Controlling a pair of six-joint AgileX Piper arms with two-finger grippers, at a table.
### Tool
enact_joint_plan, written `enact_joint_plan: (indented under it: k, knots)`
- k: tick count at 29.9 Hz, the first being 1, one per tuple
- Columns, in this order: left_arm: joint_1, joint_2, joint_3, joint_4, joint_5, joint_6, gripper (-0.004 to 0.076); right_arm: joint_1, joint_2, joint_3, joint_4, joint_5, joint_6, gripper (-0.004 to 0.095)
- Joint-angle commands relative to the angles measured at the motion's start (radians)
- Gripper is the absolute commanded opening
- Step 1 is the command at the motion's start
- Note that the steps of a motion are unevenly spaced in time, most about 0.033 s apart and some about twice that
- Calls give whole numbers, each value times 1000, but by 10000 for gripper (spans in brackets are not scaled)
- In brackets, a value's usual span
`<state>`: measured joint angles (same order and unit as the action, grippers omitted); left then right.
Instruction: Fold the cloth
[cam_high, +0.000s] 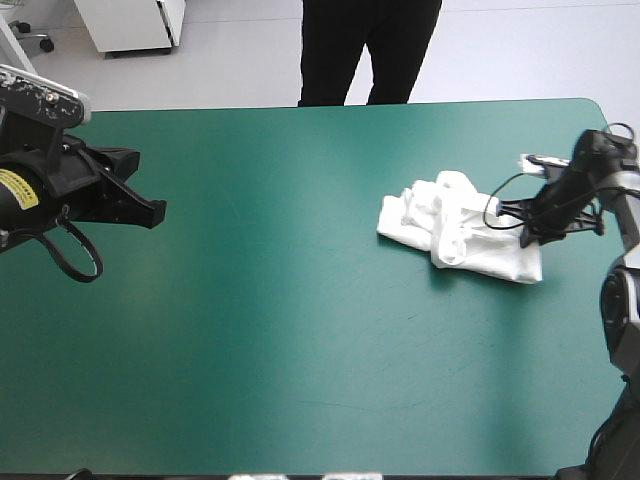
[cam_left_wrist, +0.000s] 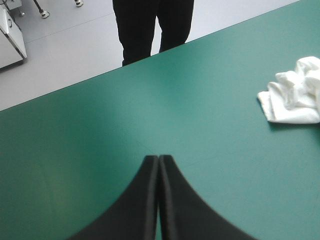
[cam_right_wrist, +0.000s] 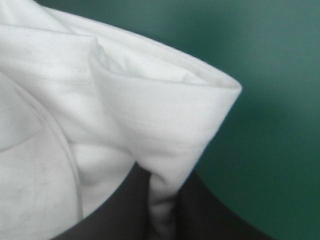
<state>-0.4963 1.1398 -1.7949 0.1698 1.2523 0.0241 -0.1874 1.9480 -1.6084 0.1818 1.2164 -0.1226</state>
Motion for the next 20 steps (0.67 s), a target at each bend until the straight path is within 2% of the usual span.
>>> enact_joint_plan:
  k: [1, 8, 15, 16, 18, 19, 20]
  knots:
    - [0, -17, -27, 3, 35, -5, -9, -124, -135, 51, -10, 31, -2, -13]
    - [0, -17, -27, 3, 35, -5, -9, -317, -262, 214, -12, -11, -10, -12]
    - [0, -17, -27, 1, 35, -5, -9, -351, -284, 256, -56, -5, 8, -6]
    - [0, -17, -27, 1, 35, -5, -9, -351, -284, 256, -60, 2, 9, 8]
    - [0, -17, -27, 1, 35, -5, -9, -351, -284, 256, -72, 11, 15, 96]
    - [0, -17, -27, 1, 35, -5, -9, -351, -285, 256, -81, 17, 26, 146]
    - [0, -17, -27, 1, 35, -5, -9, -351, -289, 256, -85, 27, 34, 238]
